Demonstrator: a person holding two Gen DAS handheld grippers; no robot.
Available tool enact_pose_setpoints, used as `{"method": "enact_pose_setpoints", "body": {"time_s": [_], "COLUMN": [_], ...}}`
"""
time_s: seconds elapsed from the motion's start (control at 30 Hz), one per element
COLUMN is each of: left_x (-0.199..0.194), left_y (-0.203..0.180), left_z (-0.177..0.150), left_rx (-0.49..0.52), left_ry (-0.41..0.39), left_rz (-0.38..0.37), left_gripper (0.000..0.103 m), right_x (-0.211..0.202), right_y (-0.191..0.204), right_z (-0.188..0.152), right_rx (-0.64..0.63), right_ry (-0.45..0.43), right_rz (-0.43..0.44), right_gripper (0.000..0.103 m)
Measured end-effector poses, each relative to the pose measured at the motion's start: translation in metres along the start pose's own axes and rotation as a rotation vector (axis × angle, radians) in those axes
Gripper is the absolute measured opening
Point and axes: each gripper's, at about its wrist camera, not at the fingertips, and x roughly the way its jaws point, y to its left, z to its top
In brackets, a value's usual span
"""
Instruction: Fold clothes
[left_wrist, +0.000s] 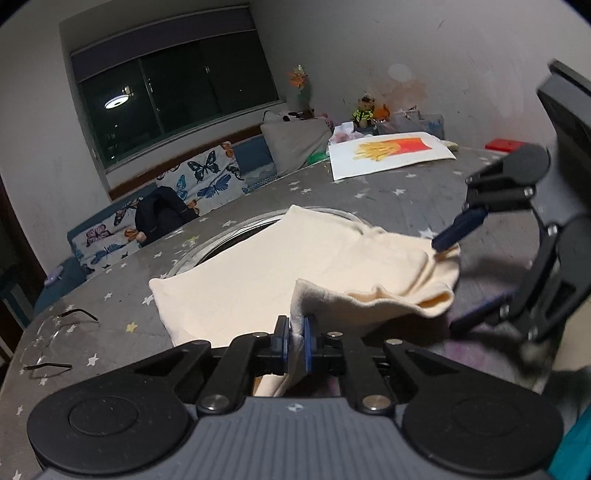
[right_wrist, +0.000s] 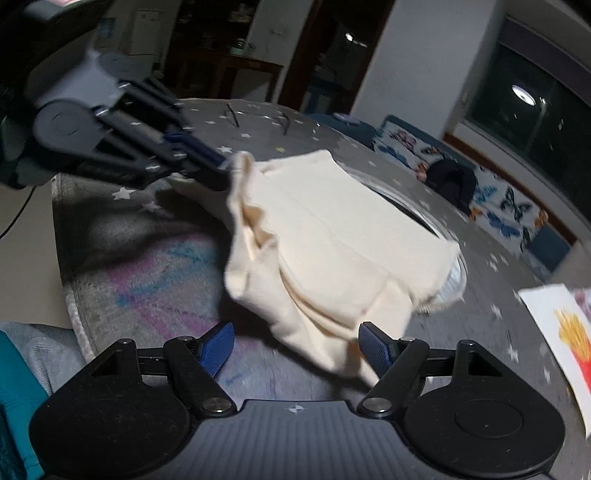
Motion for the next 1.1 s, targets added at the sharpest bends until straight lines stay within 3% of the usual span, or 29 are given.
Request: {"method": "enact_pose_setpoints", "body": {"time_s": [0.13, 0.3, 0.4, 0.5, 0.63, 0.7, 0.77, 0.83, 1.1], "left_x": [0.005, 0.001, -0.003, -0.005, -0.005, -0.003, -0.001, -0.002, -0.027], "left_y": [0.007, 0.008, 0.004, 0.001, -0.006, -0.008, -0.008, -0.004, -0.002], "left_z": [0.001, -0.006, -0.012, -0.018, -0.026, -0.030, -0.032, -0.033, -0.026], "left_rx": [-0.025, -0.012, 0.023, 0.062, 0.118, 0.147, 0.154, 0.136, 0.084], "left_ry": [0.010, 0.006, 0.000, 0.003, 0.014, 0.028, 0.038, 0.040, 0.022], "left_rz": [-0.018, -0.025, -0.023, -0.023, -0.018, -0.006, 0.003, -0.009, -0.065], "left_gripper": [0.008, 0.014, 0.020, 0.032, 0.033, 0.028, 0.010, 0.005, 0.004], "right_x": [0.009, 0.020, 0.020, 0.020, 0.019, 0.019, 0.018, 0.017, -0.008], "right_y": [0.001, -0.010, -0.017, -0.019, -0.020, -0.019, -0.019, -0.018, -0.014], "right_z": [0.006, 0.013, 0.016, 0.018, 0.018, 0.019, 0.019, 0.018, 0.016], "right_rx": [-0.016, 0.046, 0.081, 0.093, 0.100, 0.102, 0.102, 0.103, 0.111], "right_ry": [-0.028, -0.018, -0.015, -0.013, -0.012, -0.013, -0.015, -0.020, -0.063], "right_rz": [0.004, 0.030, 0.058, 0.064, 0.062, 0.058, 0.054, 0.056, 0.074], "right_gripper": [0.065, 0.031, 0.022, 0.021, 0.019, 0.019, 0.017, 0.014, 0.011]}}
